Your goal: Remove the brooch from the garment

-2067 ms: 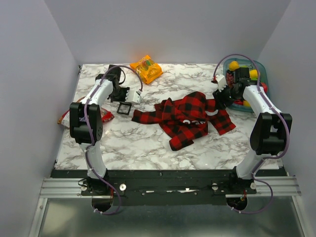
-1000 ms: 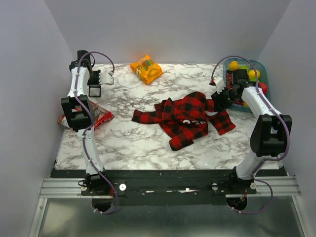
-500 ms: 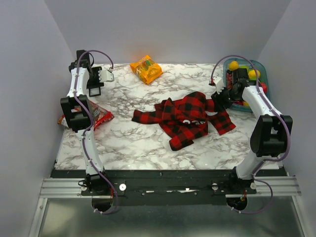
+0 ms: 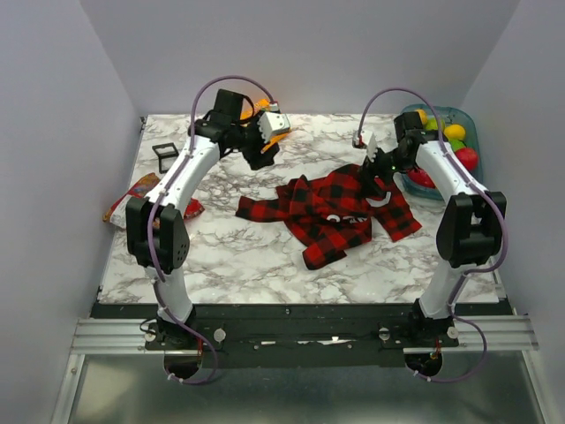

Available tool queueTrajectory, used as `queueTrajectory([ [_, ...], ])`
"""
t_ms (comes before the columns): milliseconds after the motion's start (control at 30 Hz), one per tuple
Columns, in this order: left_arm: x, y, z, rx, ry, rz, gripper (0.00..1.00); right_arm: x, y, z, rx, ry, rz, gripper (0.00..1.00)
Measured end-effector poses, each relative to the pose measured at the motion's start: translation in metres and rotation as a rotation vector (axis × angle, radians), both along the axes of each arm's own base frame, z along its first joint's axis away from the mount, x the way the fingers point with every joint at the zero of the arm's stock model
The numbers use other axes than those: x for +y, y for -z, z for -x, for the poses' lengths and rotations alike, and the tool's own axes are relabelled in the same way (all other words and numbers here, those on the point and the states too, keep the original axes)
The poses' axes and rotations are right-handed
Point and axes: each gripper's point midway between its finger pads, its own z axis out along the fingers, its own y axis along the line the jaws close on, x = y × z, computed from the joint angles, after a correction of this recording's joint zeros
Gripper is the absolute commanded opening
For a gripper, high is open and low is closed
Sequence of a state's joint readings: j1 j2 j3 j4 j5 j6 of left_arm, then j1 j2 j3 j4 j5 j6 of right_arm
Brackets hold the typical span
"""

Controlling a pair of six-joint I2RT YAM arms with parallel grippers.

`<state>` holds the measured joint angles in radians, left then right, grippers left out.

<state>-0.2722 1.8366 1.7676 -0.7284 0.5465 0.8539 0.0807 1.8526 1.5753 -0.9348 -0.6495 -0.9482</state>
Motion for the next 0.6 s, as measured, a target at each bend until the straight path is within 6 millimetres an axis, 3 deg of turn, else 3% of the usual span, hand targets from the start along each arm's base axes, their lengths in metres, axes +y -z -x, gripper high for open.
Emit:
queueTrajectory([
  [33,-0.020,0.003,0.005,0.070,-0.017,0.079,0.99,0.003,0.001,0.002,0.008,-0.005,-0.005,0.82],
  [133,-0.052,0.023,0.001,0.277,-0.125,0.260,0.99,0.009,0.001,0.004,0.017,-0.010,-0.019,0.82],
  [300,-0.080,0.068,-0.013,0.600,-0.312,0.457,0.95,0.008,0.014,0.018,0.057,-0.004,-0.018,0.82],
  [433,-0.106,0.090,-0.001,0.777,-0.343,0.517,0.85,0.006,0.023,0.031,0.092,0.003,-0.011,0.82],
  [533,-0.129,0.093,0.019,0.886,-0.308,0.535,0.63,0.005,0.023,0.036,0.096,0.009,-0.010,0.82],
  [600,-0.139,0.096,0.032,0.947,-0.280,0.537,0.57,0.005,0.023,0.039,0.101,0.016,-0.011,0.82],
])
